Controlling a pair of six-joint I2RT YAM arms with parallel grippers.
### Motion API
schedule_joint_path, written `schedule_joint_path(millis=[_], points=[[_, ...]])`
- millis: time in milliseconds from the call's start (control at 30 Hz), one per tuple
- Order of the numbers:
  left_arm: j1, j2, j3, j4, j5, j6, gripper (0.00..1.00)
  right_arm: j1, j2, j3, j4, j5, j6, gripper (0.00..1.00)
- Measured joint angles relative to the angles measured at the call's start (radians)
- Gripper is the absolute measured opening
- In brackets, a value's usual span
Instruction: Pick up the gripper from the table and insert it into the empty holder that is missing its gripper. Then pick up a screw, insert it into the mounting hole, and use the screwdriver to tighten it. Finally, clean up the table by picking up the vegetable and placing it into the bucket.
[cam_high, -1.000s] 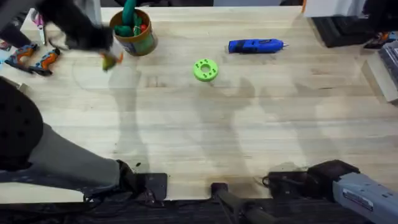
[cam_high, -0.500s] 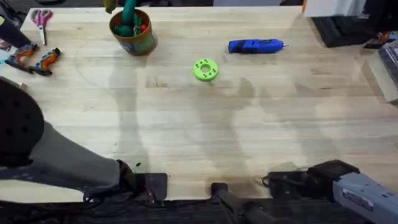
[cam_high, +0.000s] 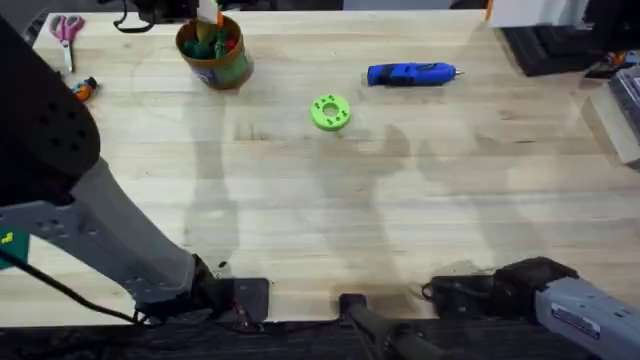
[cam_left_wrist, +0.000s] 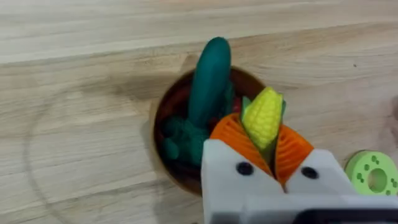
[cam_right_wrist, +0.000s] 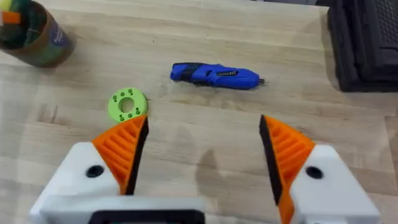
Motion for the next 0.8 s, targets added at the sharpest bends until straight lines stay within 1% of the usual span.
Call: schedule_joint_path(millis=[67, 100, 133, 167, 300, 367, 500, 633, 733, 800], points=[[0.001, 0.007, 0.0, 0.0, -0.007, 0.0, 0.033, 0.0, 0.0, 0.0, 0.0, 0.0, 0.0, 0.994], [0.002, 0.008, 0.0, 0.0, -0.01, -0.001, 0.057, 0.0, 0.0, 0.0, 0.0, 0.0, 0.0, 0.994], [0.002, 0.008, 0.0, 0.0, -0.013, -0.006, 0.153, 0.0, 0.0, 0.0, 0.0, 0.0, 0.0, 0.993], [0.002, 0.008, 0.0, 0.002, -0.016, -0.004, 0.212, 0.0, 0.0, 0.0, 0.0, 0.0, 0.0, 0.993], [0.002, 0.008, 0.0, 0.006, -0.021, -0.009, 0.368, 0.0, 0.0, 0.0, 0.0, 0.0, 0.0, 0.993], [0.002, 0.008, 0.0, 0.006, -0.021, -0.008, 0.393, 0.0, 0.0, 0.0, 0.0, 0.0, 0.0, 0.993], [0.002, 0.008, 0.0, 0.005, -0.022, -0.008, 0.484, 0.0, 0.0, 0.0, 0.0, 0.0, 0.0, 0.993], [0.002, 0.008, 0.0, -0.01, -0.005, -0.008, 0.5, 0.0, 0.0, 0.0, 0.0, 0.0, 0.0, 0.993], [0.002, 0.001, 0.0, -0.062, 0.023, -0.008, 0.512, 0.0, 0.0, 0.0, 0.0, 0.0, 0.0, 0.994], [0.002, -0.021, 0.0, -0.118, 0.035, -0.007, 0.565, 0.0, 0.0, 0.0, 0.0, 0.0, 0.0, 0.994]])
